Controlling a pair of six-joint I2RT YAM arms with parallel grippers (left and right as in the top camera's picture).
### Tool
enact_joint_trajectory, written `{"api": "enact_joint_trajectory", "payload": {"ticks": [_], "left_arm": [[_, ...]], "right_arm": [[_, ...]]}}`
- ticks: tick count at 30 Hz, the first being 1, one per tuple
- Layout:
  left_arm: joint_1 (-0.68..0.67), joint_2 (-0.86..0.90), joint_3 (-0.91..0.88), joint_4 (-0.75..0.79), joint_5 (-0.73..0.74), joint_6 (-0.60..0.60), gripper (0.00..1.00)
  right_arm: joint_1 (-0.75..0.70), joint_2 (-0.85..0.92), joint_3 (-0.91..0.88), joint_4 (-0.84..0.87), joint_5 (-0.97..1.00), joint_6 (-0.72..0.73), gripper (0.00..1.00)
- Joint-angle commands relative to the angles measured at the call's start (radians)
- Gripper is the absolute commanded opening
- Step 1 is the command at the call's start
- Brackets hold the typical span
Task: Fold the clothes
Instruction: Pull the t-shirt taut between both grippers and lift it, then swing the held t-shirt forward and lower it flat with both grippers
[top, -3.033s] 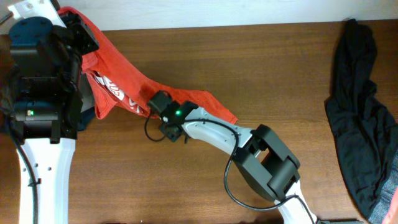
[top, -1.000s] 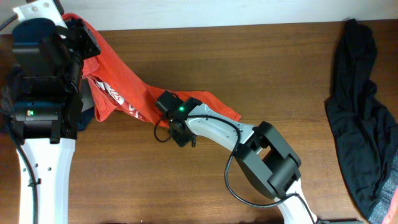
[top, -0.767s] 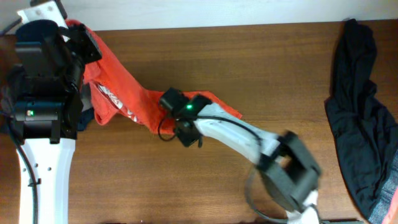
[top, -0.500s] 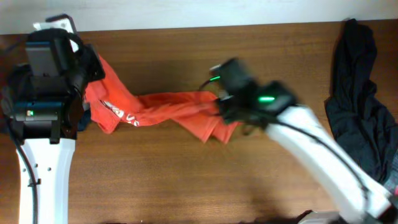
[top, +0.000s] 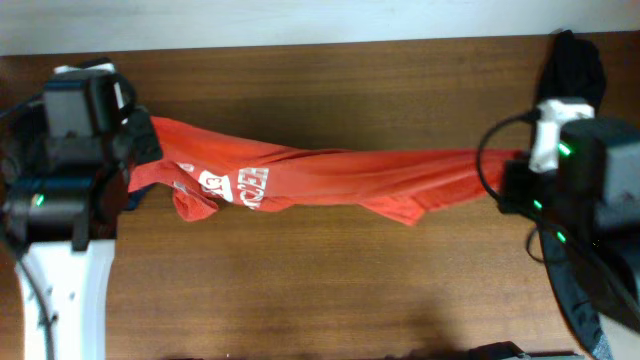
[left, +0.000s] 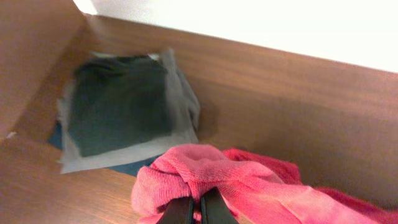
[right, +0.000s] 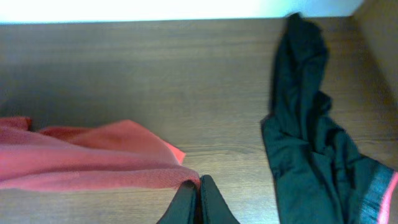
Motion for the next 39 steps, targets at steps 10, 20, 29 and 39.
{"api": "enact_joint_trajectory", "payload": {"ticks": [10, 20, 29, 39], "left_arm": [[0.163, -0.286, 0.038, -0.013, 0.043, 0.015, 0.01], [0.177, -0.349, 0.081, -0.004, 0.150, 0.011, 0.01], [0.176, -0.105, 0.081, 0.160, 0.319, 0.011, 0.01], [0.127, 0.234, 0.083, 0.600, 0.670, 0.011, 0.01]], "right_arm": [[-0.154, -0.110, 0.185, -0.039, 0.056, -0.047, 0.04], [-0.155, -0.075, 0.284, -0.044, 0.123, -0.066, 0.04], [-0.155, 0.291, 0.284, -0.007, -0.027, -0.122, 0.04], [-0.154, 0.607, 0.304, 0.229, -0.034, -0.178, 0.04]]}}
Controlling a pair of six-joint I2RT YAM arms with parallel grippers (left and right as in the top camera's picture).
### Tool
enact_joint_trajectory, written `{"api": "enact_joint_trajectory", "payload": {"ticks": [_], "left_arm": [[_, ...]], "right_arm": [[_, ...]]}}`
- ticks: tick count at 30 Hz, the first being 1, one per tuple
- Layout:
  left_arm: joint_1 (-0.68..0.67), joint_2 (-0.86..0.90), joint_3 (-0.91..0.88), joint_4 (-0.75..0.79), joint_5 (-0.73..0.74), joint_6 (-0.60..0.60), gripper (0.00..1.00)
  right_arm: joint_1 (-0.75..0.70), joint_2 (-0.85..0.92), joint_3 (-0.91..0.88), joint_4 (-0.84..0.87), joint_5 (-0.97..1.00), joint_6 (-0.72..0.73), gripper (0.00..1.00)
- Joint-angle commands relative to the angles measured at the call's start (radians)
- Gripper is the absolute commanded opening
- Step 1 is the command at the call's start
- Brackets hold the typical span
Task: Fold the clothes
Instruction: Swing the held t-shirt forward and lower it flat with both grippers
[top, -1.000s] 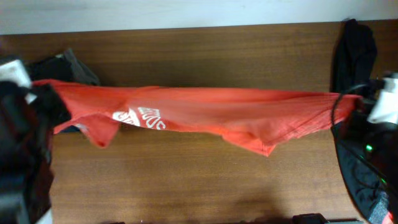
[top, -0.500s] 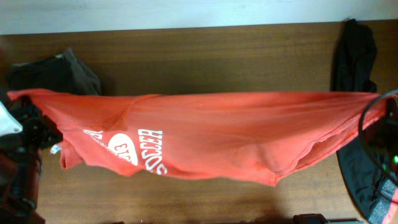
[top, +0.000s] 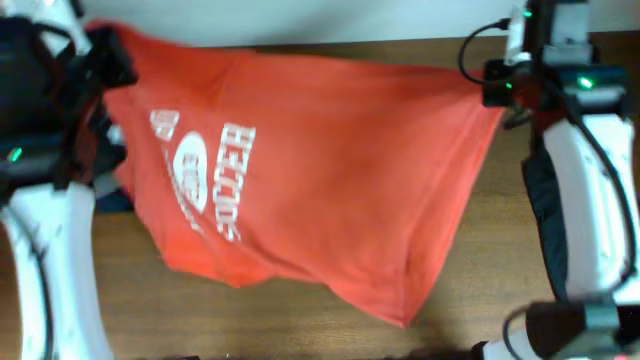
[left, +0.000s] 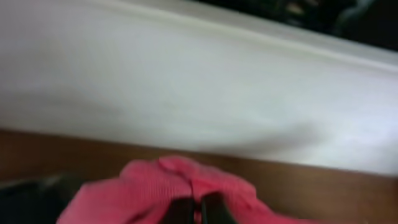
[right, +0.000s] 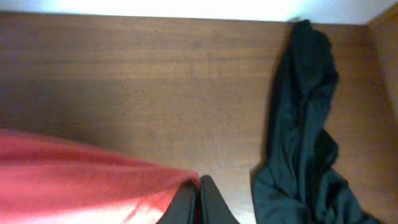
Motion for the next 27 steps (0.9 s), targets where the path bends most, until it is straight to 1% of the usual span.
{"api": "enact_joint_trajectory", "payload": {"ticks": [1, 5, 9, 11, 12, 14, 17, 19, 21, 24, 27], "left_arm": [[-0.036, 0.040, 0.011, 0.093, 0.159, 0.011, 0.01], [-0.043, 0.031, 0.037, 0.137, 0.069, 0.013, 0.01], [-0.033, 0.006, 0.105, 0.095, 0.051, 0.013, 0.01], [-0.028, -0.010, 0.132, 0.059, 0.051, 0.013, 0.01], [-0.028, -0.030, 0.139, 0.006, 0.052, 0.013, 0.01], [-0.028, -0.051, 0.139, -0.111, 0.051, 0.013, 0.01], [-0.028, -0.058, 0.138, -0.362, 0.047, 0.013, 0.01], [-0.028, -0.052, 0.126, -0.489, 0.026, 0.013, 0.01], [-0.028, -0.040, 0.109, -0.605, -0.013, 0.013, 0.01], [-0.028, -0.018, 0.080, -0.742, -0.105, 0.013, 0.01], [-0.028, -0.004, 0.036, -0.800, -0.159, 0.013, 0.01]], "right_arm": [[-0.009, -0.005, 0.031, 0.048, 0.001, -0.023, 0.04], [-0.027, -0.014, 0.097, 0.071, 0.029, -0.021, 0.04], [-0.051, -0.019, 0.257, -0.004, 0.029, -0.029, 0.04], [-0.055, -0.019, 0.327, -0.066, 0.027, -0.045, 0.04], [-0.055, -0.019, 0.370, -0.138, 0.006, -0.045, 0.04], [-0.055, -0.019, 0.382, -0.231, -0.041, -0.052, 0.04], [-0.055, -0.012, 0.365, -0.411, -0.148, -0.078, 0.04], [-0.054, -0.007, 0.327, -0.484, -0.192, -0.079, 0.04], [-0.054, -0.007, 0.261, -0.516, -0.259, -0.079, 0.04], [-0.054, -0.007, 0.149, -0.551, -0.340, -0.118, 0.04], [-0.054, -0.007, 0.012, -0.589, -0.338, -0.130, 0.04]]}}
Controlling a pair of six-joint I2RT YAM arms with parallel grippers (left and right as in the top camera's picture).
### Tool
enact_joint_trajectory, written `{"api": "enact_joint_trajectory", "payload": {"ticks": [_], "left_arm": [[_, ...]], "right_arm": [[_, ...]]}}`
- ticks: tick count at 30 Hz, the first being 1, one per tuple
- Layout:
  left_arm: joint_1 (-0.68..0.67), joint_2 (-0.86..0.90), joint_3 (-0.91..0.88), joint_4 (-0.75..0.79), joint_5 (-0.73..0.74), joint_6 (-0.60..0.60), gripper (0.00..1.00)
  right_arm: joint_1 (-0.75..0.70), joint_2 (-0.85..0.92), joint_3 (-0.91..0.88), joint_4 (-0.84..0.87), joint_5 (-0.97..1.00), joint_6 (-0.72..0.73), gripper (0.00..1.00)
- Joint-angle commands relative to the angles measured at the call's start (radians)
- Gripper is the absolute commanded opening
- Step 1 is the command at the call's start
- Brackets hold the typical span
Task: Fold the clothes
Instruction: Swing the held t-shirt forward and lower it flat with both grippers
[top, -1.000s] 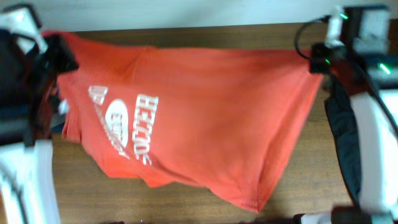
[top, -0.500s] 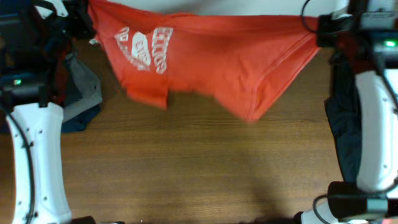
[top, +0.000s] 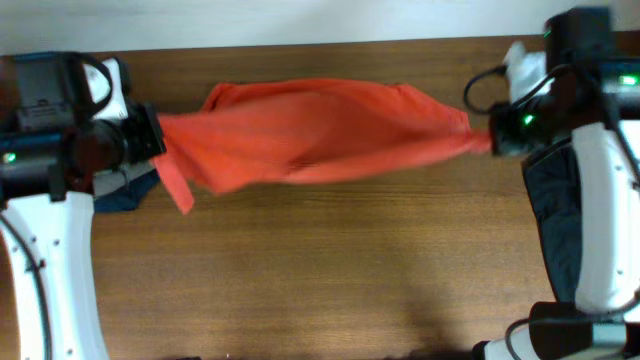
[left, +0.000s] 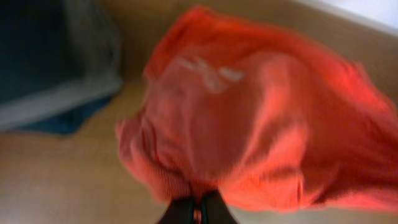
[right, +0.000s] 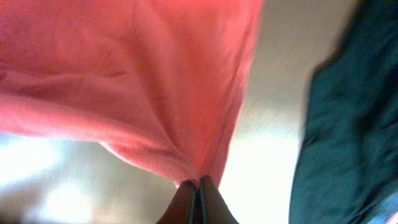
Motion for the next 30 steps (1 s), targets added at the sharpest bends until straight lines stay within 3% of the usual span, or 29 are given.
{"api": "enact_joint_trajectory", "payload": {"ticks": [1, 7, 11, 15, 22, 30], "left_arm": [[0.006, 0.024, -0.057, -0.033, -0.101, 0.013, 0.01], [-0.013, 0.030, -0.177, -0.024, -0.100, 0.012, 0.01], [-0.050, 0.030, -0.280, 0.016, -0.100, 0.011, 0.01], [-0.089, 0.030, -0.366, 0.058, -0.101, 0.012, 0.01], [-0.120, 0.030, -0.432, 0.126, -0.101, 0.012, 0.01], [-0.120, 0.030, -0.432, 0.137, -0.101, 0.012, 0.01]], "right_arm": [[-0.004, 0.011, -0.168, -0.028, -0.071, -0.036, 0.04], [-0.004, 0.011, -0.436, 0.051, -0.072, -0.035, 0.06], [-0.004, 0.011, -0.535, 0.123, -0.082, -0.011, 0.22], [-0.004, 0.011, -0.579, 0.130, -0.123, 0.013, 0.29], [0.046, 0.011, -0.656, 0.136, -0.180, 0.014, 0.30], [0.125, 0.011, -0.832, 0.395, -0.168, 0.082, 0.30]]}}
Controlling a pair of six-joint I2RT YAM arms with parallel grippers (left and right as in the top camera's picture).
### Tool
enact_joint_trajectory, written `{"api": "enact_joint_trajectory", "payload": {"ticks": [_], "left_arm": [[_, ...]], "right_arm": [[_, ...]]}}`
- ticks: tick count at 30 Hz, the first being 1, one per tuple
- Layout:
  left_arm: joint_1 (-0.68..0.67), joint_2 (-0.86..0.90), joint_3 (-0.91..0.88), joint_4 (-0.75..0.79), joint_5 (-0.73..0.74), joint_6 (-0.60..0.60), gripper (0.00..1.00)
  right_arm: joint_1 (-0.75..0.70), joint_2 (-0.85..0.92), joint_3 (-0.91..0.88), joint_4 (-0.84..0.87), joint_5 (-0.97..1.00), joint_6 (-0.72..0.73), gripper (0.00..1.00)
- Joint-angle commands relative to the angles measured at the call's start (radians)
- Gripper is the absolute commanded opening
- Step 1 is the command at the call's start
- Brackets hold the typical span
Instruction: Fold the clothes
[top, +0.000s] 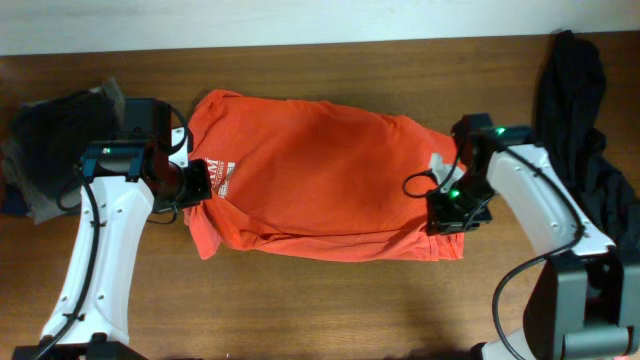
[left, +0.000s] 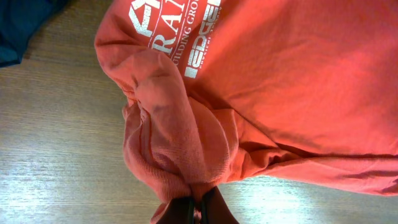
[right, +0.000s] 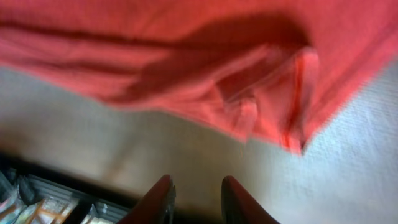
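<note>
The orange-red T-shirt (top: 320, 170) lies spread across the middle of the table, its white print at the left end. My left gripper (top: 193, 182) is shut on a bunched fold at the shirt's left edge; the left wrist view shows the fold (left: 180, 137) pinched in that gripper (left: 198, 210). My right gripper (top: 452, 215) stands open at the shirt's right end. In the right wrist view this gripper (right: 198, 198) is empty, and the shirt's hem (right: 267, 118) lies just ahead of the fingers, apart from them.
A black garment (top: 575, 110) lies in a heap along the table's right edge, behind my right arm. A folded dark and grey stack (top: 50, 130) sits at the far left, a blue cloth (left: 18, 31) beneath it. Bare wooden table (top: 320, 310) runs along the front.
The shirt was stretched in a bunch between both shut grippers; now it lies spread on the table. My right gripper has opened and let go. The left one still holds its edge.
Both grippers first held the shirt's ends, stretched into a rope over the table. Then they held it high and spread wide. Then it was stretched bunched near the far side. Now it lies flat, let go on the right.
</note>
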Motion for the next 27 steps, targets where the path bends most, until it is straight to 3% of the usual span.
{"api": "enact_joint_trajectory", "payload": {"ticks": [1, 8, 27], "left_arm": [[-0.002, -0.004, -0.003, 0.003, -0.008, 0.012, 0.01], [-0.002, -0.004, -0.003, 0.003, -0.007, 0.012, 0.01], [-0.002, -0.004, -0.003, 0.003, -0.007, 0.012, 0.01]], "right_arm": [[0.017, 0.000, -0.080, 0.079, -0.009, 0.039, 0.30], [0.017, 0.000, -0.132, 0.210, 0.063, 0.039, 0.30], [0.017, 0.001, -0.176, 0.254, 0.114, 0.039, 0.34]]}}
